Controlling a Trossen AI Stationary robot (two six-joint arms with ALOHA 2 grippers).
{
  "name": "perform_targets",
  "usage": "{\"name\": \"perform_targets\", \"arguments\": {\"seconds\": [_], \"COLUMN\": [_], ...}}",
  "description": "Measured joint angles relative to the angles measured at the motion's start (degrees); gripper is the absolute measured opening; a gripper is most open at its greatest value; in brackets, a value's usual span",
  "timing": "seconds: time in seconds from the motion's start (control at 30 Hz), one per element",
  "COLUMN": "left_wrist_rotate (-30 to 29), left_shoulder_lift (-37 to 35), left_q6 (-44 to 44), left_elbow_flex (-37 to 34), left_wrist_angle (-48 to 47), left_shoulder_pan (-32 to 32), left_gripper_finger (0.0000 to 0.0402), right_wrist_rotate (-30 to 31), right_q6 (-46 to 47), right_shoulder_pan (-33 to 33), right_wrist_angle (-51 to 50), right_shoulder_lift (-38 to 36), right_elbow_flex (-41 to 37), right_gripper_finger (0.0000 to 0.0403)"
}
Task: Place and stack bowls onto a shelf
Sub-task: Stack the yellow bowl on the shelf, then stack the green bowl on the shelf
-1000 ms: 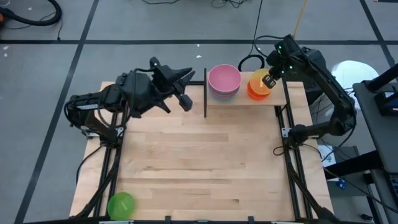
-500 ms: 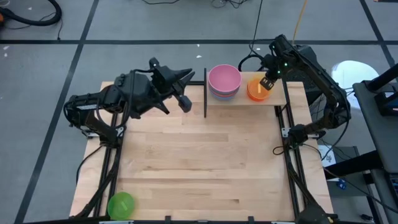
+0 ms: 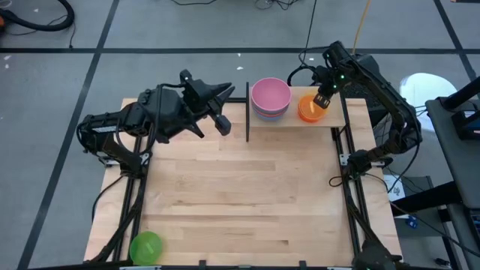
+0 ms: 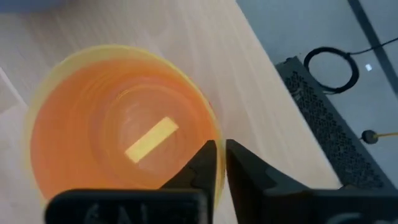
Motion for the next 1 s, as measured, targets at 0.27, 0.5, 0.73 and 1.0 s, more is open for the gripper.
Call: {"name": "perform_targets", "arguments": {"seconds": [0.27, 0.5, 0.73, 1.0], "left_wrist_rotate": [-11.2, -13.6, -7.2, 15.3], "left_shoulder_lift": [0.0, -0.3, -0.5, -0.8], "left_q6": [0.2, -12.4, -44.9, -66.1], "left_elbow_flex": [0.0, 0.0, 0.0, -1.0], "left_wrist_angle": [-7.1, -20.3, -47.7, -61.1], "left_shoulder_pan": [0.0, -1.6, -4.2, -6.8], "left_gripper_finger": [0.0060, 0.0060, 0.0060, 0.0060], "right_wrist_rotate": [0.0, -0.1, -0.3, -0.3], "right_q6": [-1.1, -2.1, -2.1, 1.5], "right_shoulder_pan": [0.0, 0.8, 3.3, 5.6], "right_wrist_angle": [0.8, 2.0, 6.2, 12.4], "right_shoulder_lift": [-1.5, -6.8, -15.4, -21.6], "right_elbow_flex": [0.0, 0.0, 0.0, 0.0], "right_gripper_finger": [0.0090, 0.0101, 0.0096, 0.0096]}}
